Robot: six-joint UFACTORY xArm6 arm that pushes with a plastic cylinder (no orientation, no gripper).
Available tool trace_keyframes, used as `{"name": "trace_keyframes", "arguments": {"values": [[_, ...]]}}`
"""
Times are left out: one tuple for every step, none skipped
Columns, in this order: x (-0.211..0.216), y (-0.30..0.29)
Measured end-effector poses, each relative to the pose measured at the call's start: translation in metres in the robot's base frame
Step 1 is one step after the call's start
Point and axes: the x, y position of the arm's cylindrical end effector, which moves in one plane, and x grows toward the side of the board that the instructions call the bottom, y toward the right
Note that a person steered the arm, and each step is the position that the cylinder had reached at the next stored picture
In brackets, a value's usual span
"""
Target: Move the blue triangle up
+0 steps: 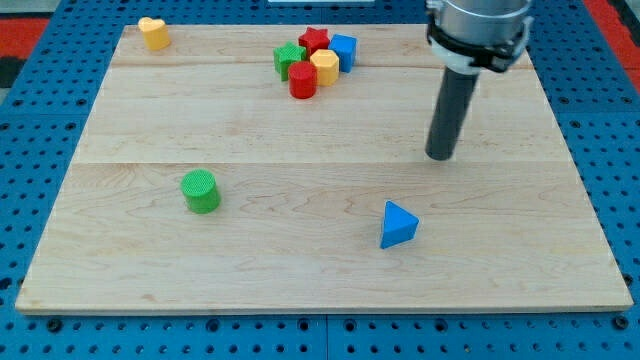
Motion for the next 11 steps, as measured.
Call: {"name": "trace_keyframes", "arguments": {"values": [[0.028,0.004],[0.057,0.006],[0.082,0.005],[0.104,-0.015],[0.122,-0.045],[0.117,-0.071],[0.099,-0.071],[0.081,-0.074],[0.064,-0.077],[0.049,-0.076],[0.047,-0.068]]}}
